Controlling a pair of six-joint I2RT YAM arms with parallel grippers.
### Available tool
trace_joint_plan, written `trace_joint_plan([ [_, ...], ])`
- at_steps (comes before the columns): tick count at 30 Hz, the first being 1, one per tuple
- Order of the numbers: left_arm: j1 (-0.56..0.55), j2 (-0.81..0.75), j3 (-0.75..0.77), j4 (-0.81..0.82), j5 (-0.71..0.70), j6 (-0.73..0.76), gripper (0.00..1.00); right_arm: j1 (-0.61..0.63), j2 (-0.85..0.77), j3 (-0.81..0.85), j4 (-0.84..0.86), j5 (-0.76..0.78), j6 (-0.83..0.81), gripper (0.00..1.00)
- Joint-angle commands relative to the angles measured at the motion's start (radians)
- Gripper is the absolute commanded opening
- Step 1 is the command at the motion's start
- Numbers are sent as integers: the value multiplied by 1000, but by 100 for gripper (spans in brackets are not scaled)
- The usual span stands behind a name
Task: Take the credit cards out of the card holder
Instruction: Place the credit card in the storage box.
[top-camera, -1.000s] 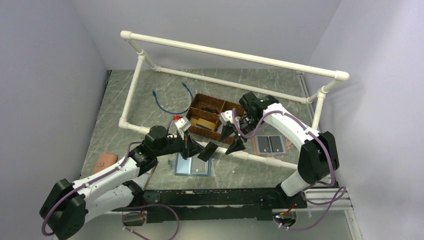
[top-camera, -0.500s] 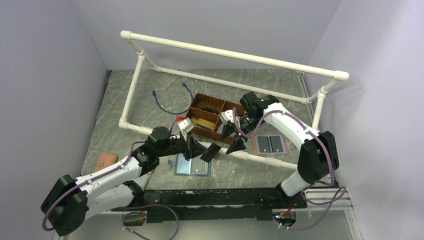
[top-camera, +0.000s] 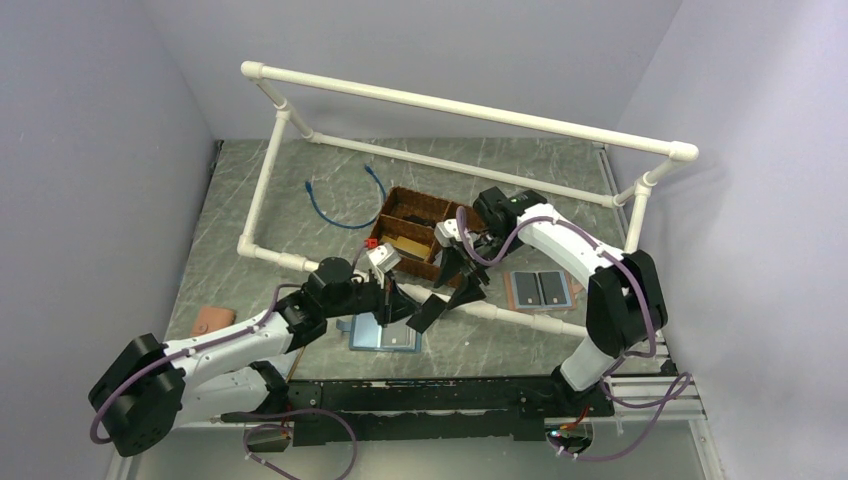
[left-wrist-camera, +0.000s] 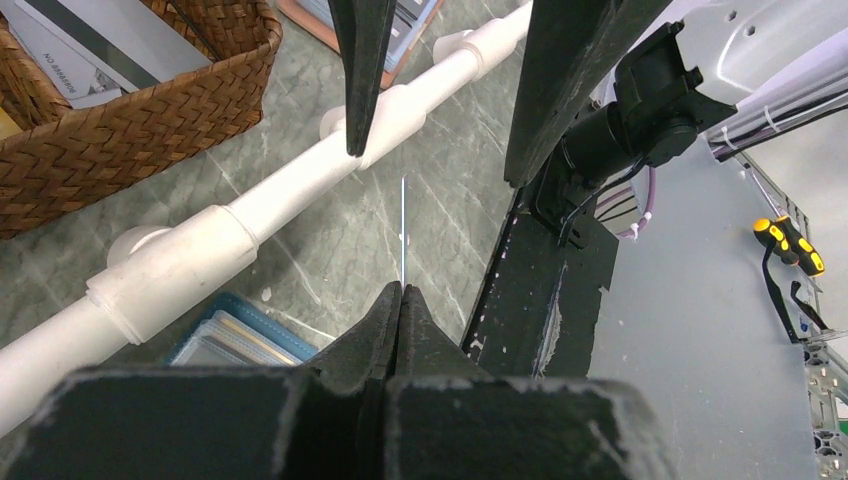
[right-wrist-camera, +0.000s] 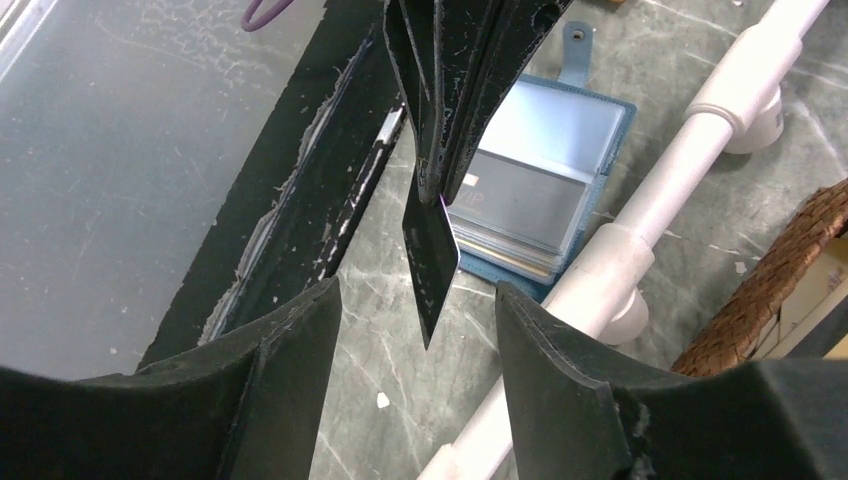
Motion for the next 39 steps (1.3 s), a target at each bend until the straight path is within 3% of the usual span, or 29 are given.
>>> trace_joint_plan([
  [1,-9,-9,37,51,-20,22,0,22,17,10,51,-32,37,59],
  [11,-24,-45,38,27,-40,25,0,70,33,-4,126,-13,124,50],
  [13,-25,-50,41,15,-44,28,0,80,42,2,118,-6,118,42],
  [18,-25,-73,53,-30,-63,42,0,91,71,44,23,8,30,0],
  [22,-23,-116,61,-114,-136,23,1,87,63,88,-39,38,3,0],
  [23,-20,-129,74,-157,-159,8,18,84,54,91,-26,44,26,0],
  [24,-8,-148,97,-220,-176,-10,48,77,42,92,-7,53,57,0],
  [25,1,-155,125,-288,-179,-17,62,73,30,93,17,62,90,0],
  [27,43,-172,188,-430,-166,-8,76,50,9,94,54,85,147,0],
  [31,131,-191,343,-702,-202,30,93,-15,-25,103,145,132,271,0],
  [34,184,-154,471,-882,-234,129,96,-48,-74,105,278,217,413,0],
  [39,224,-75,580,-1061,-351,304,96,-47,-59,263,248,361,299,0],
])
